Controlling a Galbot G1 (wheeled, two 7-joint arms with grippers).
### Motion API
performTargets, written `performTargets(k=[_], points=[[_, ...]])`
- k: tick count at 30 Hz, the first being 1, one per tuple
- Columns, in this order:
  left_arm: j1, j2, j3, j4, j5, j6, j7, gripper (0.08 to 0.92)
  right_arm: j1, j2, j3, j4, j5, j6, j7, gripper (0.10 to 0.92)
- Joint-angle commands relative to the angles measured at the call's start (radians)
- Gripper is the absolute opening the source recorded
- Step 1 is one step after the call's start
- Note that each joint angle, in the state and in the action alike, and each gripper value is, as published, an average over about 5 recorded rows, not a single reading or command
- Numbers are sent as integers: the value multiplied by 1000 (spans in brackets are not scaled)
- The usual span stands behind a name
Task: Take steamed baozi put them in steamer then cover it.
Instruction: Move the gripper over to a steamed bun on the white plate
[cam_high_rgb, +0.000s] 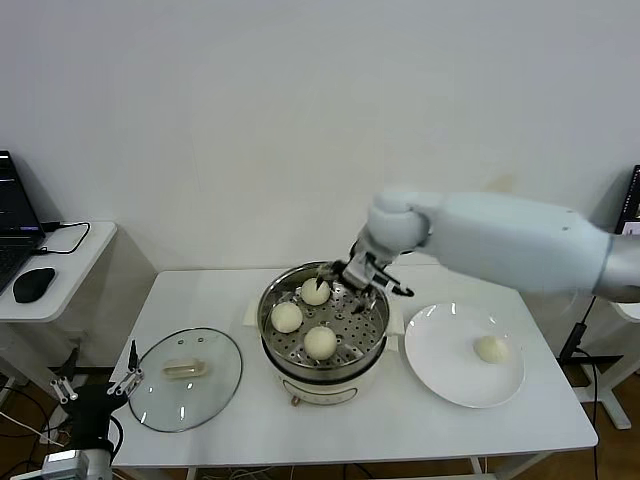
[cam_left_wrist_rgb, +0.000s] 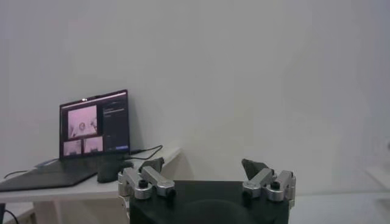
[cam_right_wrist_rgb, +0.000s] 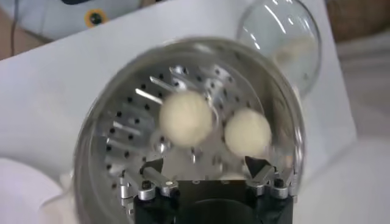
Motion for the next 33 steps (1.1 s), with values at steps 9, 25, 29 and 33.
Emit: performTargets(k=[9, 25, 29, 33], points=[[-5, 21, 7, 13, -6, -6, 4, 823, -159, -453, 167, 54, -27, -268, -71, 823], [7, 26, 11, 16, 3, -5, 4, 823, -761, -515, 656, -137, -271, -114, -82, 823], [13, 25, 7, 16, 5, -5, 4, 823, -813, -490, 699, -179, -312, -109, -74, 823], [19, 23, 4, 15, 9, -5, 3, 823, -840, -458, 717, -226, -349, -103, -59, 823]])
